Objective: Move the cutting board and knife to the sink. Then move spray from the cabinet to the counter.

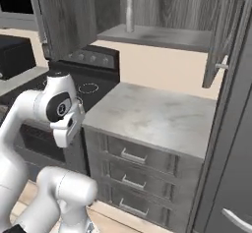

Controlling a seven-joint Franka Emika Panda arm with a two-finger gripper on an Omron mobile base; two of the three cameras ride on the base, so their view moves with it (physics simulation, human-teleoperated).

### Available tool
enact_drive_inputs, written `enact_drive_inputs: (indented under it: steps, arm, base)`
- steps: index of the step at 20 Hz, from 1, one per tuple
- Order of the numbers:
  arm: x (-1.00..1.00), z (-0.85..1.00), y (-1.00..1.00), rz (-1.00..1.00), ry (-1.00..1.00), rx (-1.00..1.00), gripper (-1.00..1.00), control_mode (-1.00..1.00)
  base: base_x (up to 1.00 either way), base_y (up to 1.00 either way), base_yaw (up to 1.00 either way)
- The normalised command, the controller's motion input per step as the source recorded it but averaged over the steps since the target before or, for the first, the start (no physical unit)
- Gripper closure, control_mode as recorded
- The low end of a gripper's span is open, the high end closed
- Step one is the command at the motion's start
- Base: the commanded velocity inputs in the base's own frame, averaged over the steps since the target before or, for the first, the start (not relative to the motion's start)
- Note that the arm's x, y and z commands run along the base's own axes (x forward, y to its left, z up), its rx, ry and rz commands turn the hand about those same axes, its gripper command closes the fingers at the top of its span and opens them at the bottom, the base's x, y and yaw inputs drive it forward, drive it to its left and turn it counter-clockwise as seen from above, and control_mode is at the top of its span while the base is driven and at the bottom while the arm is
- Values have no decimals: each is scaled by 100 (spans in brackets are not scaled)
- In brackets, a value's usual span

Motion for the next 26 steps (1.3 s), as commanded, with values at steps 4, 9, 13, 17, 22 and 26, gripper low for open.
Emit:
enact_drive_inputs:
  steps: [4,9,13,17,22,26]
  arm:
    - [0,0,0,0,0,0,-100,100]
    - [0,0,0,0,0,0,-100,100]
    - [0,0,0,0,0,0,-100,100]
    - [0,0,0,0,0,0,-100,100]
    - [0,0,0,0,0,0,-100,100]
    - [0,0,0,0,0,0,-100,100]
  base:
    - [52,-99,-6]
    - [65,-37,2]
    - [67,23,-16]
    - [62,45,-26]
    - [57,31,-19]
    - [38,5,-5]
